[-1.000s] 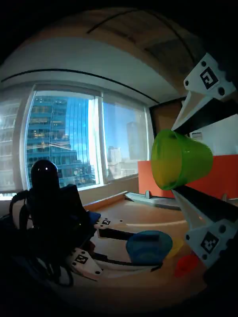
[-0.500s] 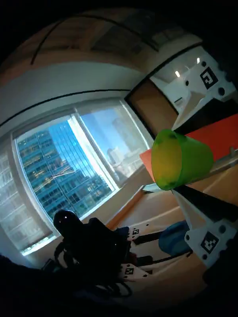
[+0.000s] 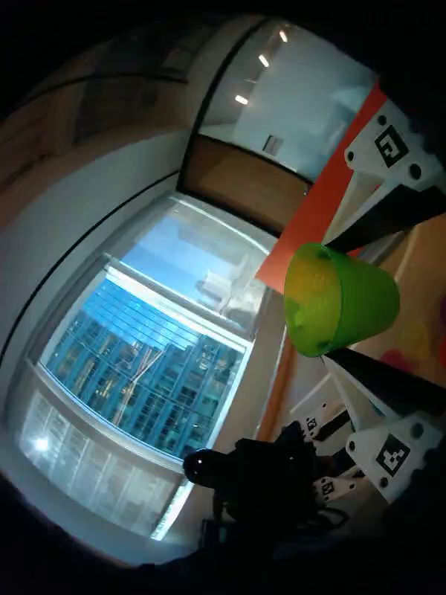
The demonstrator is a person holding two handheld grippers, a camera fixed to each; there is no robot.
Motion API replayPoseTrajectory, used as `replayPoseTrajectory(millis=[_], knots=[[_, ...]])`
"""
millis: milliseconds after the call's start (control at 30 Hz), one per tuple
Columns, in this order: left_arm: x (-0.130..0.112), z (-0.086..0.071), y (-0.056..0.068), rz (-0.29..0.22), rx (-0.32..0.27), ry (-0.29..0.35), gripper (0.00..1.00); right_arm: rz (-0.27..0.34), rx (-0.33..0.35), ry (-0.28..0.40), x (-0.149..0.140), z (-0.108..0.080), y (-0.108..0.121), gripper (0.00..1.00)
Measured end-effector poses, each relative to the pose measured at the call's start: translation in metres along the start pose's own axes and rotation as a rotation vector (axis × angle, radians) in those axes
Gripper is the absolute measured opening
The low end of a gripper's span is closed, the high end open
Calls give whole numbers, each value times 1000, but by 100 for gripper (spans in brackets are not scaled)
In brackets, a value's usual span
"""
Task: Pour water
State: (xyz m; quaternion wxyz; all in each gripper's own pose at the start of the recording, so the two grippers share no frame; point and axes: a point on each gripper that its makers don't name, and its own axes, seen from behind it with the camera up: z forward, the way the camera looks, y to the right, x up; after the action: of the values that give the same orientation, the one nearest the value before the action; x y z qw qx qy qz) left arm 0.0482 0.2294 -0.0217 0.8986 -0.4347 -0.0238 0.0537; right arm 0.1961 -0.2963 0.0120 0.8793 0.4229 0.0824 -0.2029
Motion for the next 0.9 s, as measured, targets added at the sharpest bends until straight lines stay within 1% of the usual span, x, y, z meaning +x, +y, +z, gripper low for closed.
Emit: replayPoseTrajectory(millis=[100,300,400,500,600,900], knots=[[0,0,0,2,0,0,86,83,14,-4,-2,1,-2,88],[1,1,1,7,0,0,86,223,55,-10,-3,3,-13,88],[1,2,1,9,1,0,86,295,77,-1,-1,3,-16,87],[2,1,1,11,4,0,86,345,87,7,0,3,-17,88],[2,1,0,13,5,0,86,366,89,11,1,2,-15,88],[1,1,-2,17,12,-7,86,361,88,-8,-6,-3,-16,88]])
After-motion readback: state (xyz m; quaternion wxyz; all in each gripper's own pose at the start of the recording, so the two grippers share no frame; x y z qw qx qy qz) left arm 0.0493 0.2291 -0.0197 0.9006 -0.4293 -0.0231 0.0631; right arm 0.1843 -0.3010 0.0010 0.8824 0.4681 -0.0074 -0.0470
